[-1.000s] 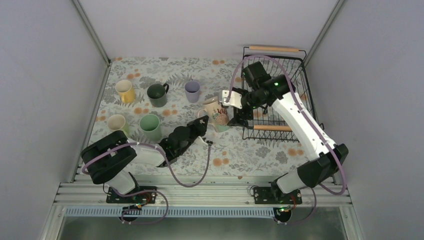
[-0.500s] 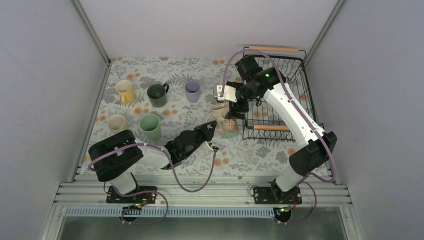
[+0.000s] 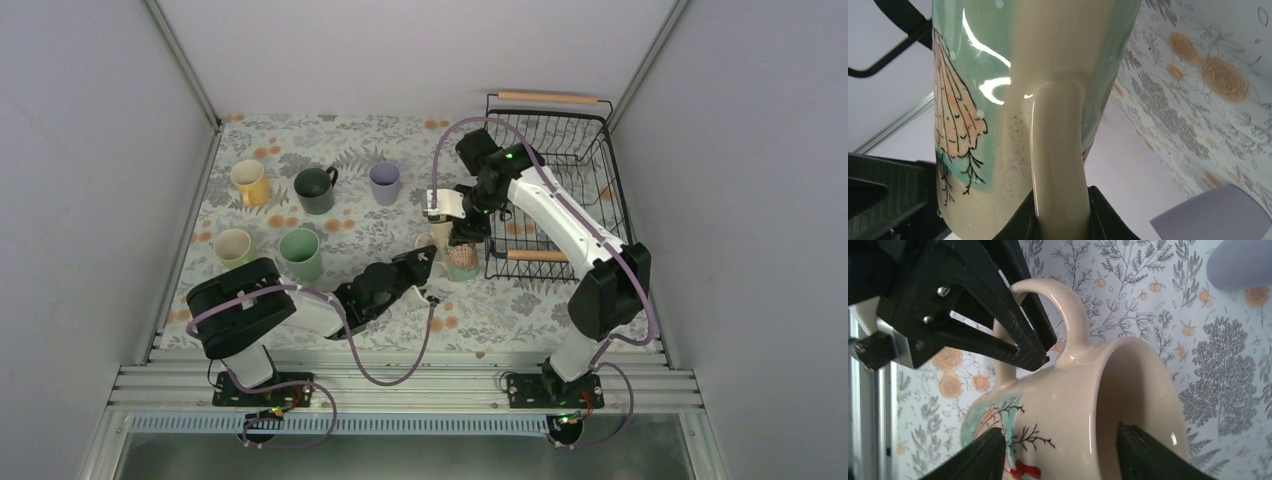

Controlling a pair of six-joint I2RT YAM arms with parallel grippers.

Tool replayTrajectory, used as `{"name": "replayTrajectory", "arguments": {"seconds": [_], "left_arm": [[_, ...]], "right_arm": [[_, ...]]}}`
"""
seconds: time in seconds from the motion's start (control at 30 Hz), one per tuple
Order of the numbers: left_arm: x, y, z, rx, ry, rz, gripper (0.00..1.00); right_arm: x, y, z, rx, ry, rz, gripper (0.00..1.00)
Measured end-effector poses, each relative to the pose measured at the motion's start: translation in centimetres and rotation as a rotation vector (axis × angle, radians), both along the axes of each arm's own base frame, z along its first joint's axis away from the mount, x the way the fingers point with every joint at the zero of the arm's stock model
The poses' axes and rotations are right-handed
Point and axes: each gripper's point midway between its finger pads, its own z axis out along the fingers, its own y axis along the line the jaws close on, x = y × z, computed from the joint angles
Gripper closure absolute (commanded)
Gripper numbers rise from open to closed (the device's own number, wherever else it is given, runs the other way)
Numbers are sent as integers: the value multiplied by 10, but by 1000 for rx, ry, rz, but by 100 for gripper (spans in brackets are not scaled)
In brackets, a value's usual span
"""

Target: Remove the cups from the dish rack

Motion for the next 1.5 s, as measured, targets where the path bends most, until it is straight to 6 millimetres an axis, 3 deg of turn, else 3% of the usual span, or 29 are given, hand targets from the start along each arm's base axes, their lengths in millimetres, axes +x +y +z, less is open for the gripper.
{"name": "replayTrajectory", "arguments": {"seconds": [0.17, 0.53, 0.67, 0.9, 1.0, 1.13, 1.2, 1.3, 1.37, 1.5], "left_arm": [[-1, -4, -8, 19, 12, -13, 98], [5, -11, -38, 92, 53, 3, 98], [8, -11, -48, 110, 61, 15, 98], [16, -11, -49, 105, 52, 45, 98], [18, -12, -49, 106, 51, 54, 98], [21, -11, -50, 113, 52, 67, 96], [22, -11, -49, 114, 52, 71, 83], [24, -10, -49, 110, 48, 84, 53], [36, -5, -39, 82, 24, 137, 36], [46, -2, -27, 33, -8, 186, 11]], "right_arm": [[2, 2, -9, -15, 13, -3, 65], [3, -3, -45, -94, 63, -25, 65], [3, -4, -56, -112, 83, -35, 71], [2, -4, -56, -115, 98, -72, 84], [2, -5, -57, -115, 102, -90, 96], [3, -5, -56, -115, 105, -111, 97], [3, -5, -56, -115, 109, -121, 97], [2, -4, -56, -115, 115, -135, 97], [-1, -4, -58, -122, 129, -148, 97], [-2, -16, -81, -215, 152, -167, 97]]}}
